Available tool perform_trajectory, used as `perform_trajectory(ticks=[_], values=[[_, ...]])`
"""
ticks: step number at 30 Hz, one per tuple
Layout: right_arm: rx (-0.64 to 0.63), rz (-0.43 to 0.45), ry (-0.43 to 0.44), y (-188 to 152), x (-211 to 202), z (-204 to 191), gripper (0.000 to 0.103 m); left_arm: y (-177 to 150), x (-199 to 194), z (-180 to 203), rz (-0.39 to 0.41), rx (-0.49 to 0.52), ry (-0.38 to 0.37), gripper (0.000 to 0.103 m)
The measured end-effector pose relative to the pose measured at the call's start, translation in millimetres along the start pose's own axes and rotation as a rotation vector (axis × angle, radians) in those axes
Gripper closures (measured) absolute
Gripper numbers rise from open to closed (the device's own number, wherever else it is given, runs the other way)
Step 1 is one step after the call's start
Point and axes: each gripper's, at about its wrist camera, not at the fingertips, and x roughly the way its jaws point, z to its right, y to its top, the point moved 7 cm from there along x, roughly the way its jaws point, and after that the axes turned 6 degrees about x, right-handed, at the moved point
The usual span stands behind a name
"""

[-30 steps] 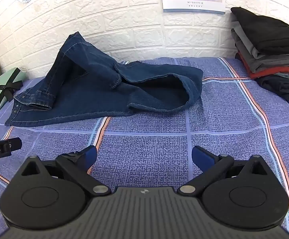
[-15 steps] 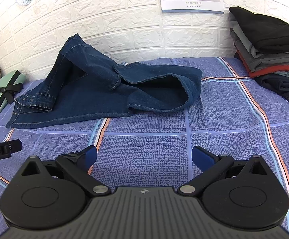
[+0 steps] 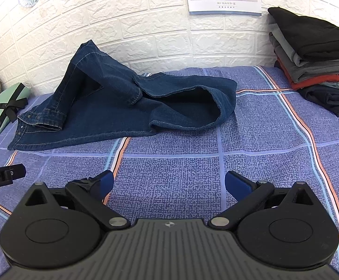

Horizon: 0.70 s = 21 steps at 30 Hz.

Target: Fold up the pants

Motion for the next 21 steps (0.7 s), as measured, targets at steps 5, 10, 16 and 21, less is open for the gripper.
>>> perform_trajectory(ticks=[5,10,16,21], values=[[0.001,-0.002,0.002,-0.8,0.2,-1.4,0.000,-0.6,-0.2,-1.1,0.000,-0.001,0.000,0.000],[0.004,-0.006,0.003,-1.1,1.8,-3.0,0.000,-2.0,0.0,-4.3,-0.002,-0.005,0.004,0.000],[0.006,-0.012,0.007,-0.6,4.9,-3.2,0.000,-1.5,2.0,-4.5,-0.006,-0.004,0.006,0.000],[0.008,-0.017,0.007,-2.2,7.4,-3.5,0.000,-0.8,5.3,-4.1,-0.013,-0.004,0.009,0.000]])
